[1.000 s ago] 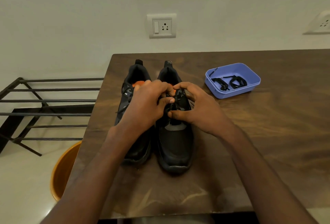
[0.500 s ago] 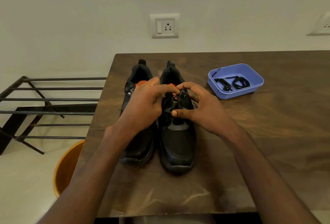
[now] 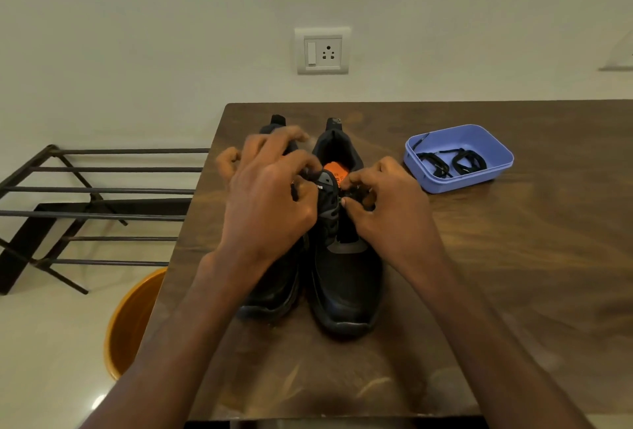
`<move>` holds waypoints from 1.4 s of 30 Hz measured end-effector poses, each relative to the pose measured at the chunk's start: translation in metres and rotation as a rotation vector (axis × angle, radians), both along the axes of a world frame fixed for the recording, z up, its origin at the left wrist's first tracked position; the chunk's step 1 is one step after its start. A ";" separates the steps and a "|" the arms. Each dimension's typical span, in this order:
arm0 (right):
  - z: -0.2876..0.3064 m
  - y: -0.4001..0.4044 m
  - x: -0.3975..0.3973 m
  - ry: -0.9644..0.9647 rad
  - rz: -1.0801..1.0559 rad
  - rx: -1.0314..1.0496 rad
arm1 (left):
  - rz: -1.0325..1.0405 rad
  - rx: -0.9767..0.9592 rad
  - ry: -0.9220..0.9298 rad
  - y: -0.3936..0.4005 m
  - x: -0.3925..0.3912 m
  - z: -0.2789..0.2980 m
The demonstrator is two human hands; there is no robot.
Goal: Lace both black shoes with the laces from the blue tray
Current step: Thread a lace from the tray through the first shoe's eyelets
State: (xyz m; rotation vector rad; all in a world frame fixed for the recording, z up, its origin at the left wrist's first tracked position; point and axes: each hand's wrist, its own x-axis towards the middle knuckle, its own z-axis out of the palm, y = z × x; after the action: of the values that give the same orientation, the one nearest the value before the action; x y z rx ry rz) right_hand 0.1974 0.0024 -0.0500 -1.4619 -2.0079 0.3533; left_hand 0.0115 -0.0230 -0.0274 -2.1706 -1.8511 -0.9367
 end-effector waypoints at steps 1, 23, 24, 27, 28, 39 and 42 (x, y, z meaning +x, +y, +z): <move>0.001 -0.001 -0.002 -0.003 -0.001 0.008 | -0.052 -0.032 -0.016 0.001 0.001 -0.002; 0.008 -0.008 0.002 0.331 -0.247 -0.122 | -0.236 -0.092 -0.199 0.021 -0.003 -0.017; 0.008 -0.007 0.006 0.362 -0.241 -0.173 | -0.246 -0.094 -0.198 0.020 -0.001 -0.017; 0.007 -0.006 0.006 0.248 -0.118 -0.109 | -0.253 -0.063 -0.183 0.018 0.003 -0.017; 0.006 -0.006 0.003 0.188 -0.073 -0.057 | -0.246 -0.054 -0.182 0.018 0.004 -0.017; 0.006 -0.006 0.007 0.279 -0.270 -0.005 | -0.217 -0.067 -0.219 0.019 0.000 -0.020; 0.002 -0.006 -0.001 0.021 -0.105 0.162 | -0.221 -0.062 -0.223 0.020 -0.001 -0.021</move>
State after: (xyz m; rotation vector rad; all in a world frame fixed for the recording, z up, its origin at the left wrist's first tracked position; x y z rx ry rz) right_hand 0.1964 -0.0033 -0.0485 -1.4487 -1.8883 0.1573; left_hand 0.0107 -0.0034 -0.0485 -2.4360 -1.7760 -1.2250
